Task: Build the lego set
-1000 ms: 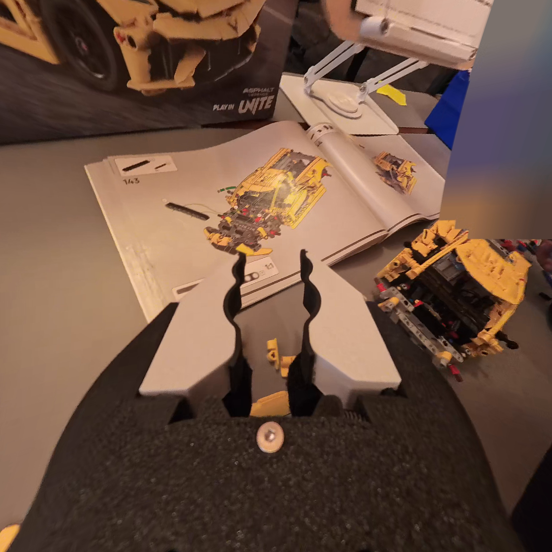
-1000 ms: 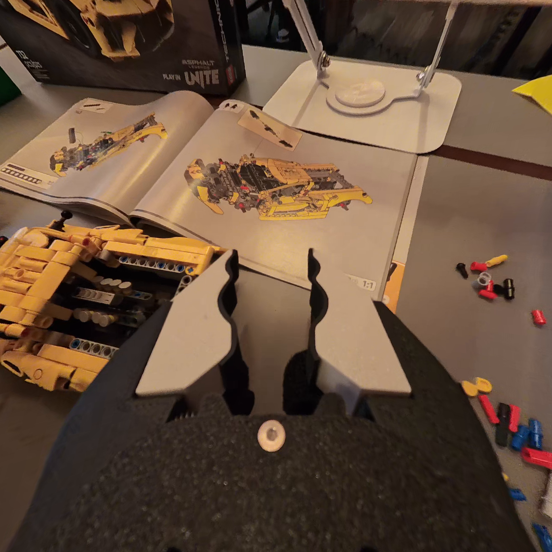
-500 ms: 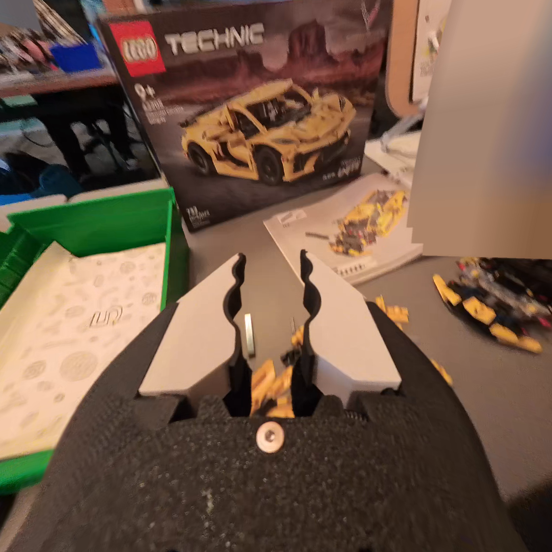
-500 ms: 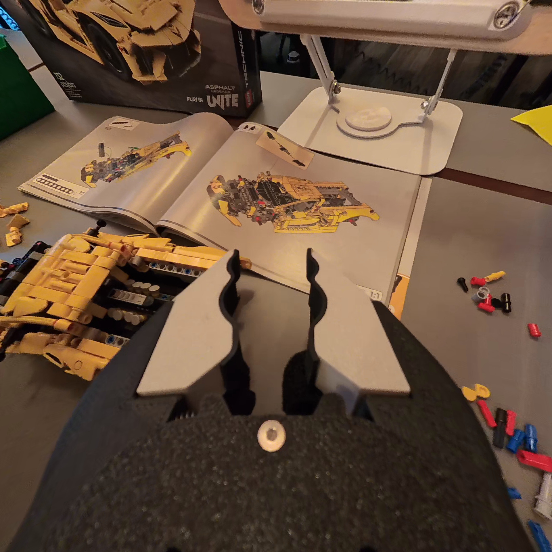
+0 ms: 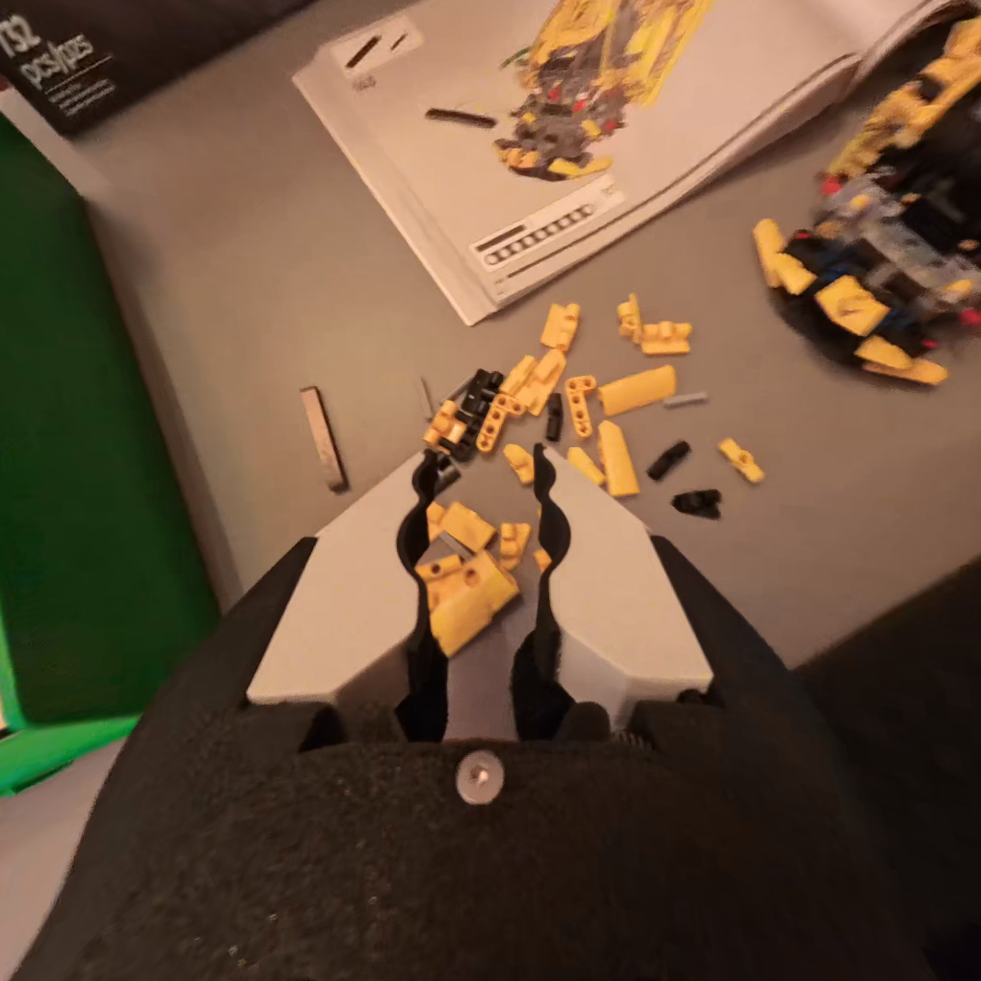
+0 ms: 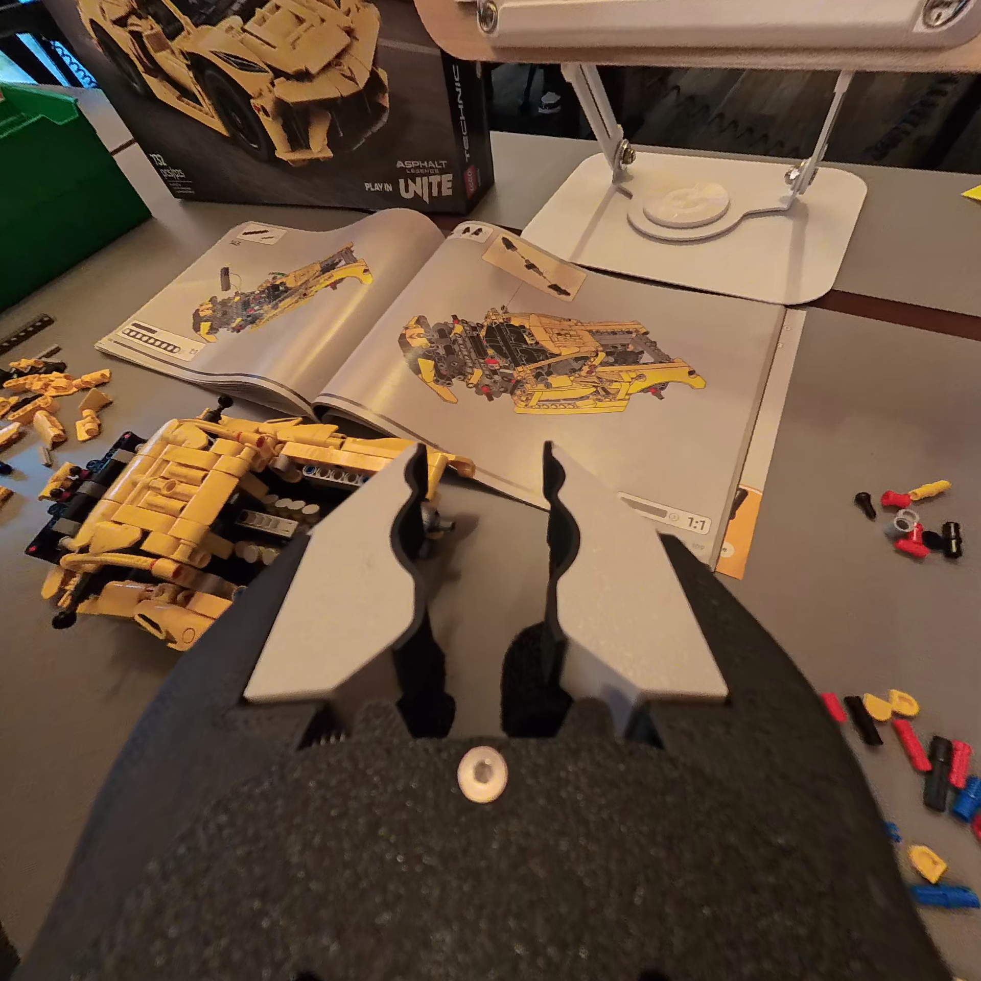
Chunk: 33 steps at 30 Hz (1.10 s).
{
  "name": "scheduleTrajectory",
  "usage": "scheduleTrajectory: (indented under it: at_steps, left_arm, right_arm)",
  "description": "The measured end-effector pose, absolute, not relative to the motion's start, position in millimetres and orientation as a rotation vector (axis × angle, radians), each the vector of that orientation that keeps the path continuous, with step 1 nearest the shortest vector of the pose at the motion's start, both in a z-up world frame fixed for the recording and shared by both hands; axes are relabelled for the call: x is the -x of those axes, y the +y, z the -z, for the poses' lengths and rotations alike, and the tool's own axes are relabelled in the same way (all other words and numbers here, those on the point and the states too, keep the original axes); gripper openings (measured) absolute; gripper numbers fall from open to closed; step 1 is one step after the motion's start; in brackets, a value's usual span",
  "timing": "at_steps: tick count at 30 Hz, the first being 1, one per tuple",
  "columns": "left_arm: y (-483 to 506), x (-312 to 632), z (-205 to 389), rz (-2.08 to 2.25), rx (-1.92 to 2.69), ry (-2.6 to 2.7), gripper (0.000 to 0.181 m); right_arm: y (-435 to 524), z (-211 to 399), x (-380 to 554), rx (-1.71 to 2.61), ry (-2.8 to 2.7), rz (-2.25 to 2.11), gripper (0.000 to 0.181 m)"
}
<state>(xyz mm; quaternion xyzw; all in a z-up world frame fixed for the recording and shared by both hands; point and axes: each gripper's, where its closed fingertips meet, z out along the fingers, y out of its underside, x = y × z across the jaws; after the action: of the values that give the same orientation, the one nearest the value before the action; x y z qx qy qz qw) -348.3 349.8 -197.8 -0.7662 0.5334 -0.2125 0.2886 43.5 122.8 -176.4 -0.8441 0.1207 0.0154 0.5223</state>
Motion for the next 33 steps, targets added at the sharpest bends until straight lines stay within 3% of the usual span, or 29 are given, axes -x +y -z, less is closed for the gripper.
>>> scheduleTrajectory:
  at_steps: [18, 21, 28, 33]
  left_arm:
    - [397, 319, 252, 0.381, 2.327, 1.508, 0.014]
    - [396, 320, 253, 0.393, 2.338, 1.512, 0.004]
    - [391, 316, 248, 0.401, 2.277, 1.610, 0.004]
    - [374, 273, 209, 0.591, 2.028, 1.729, 0.004]
  right_arm:
    - [121, 176, -39, 2.031, 0.267, -0.060, 0.041]
    - [121, 176, -39, 2.032, 0.266, -0.061, 0.041]
    - [121, 175, -40, 2.026, 0.271, -0.066, 0.040]
    - [120, 170, -38, 2.009, 0.268, -0.078, 0.040]
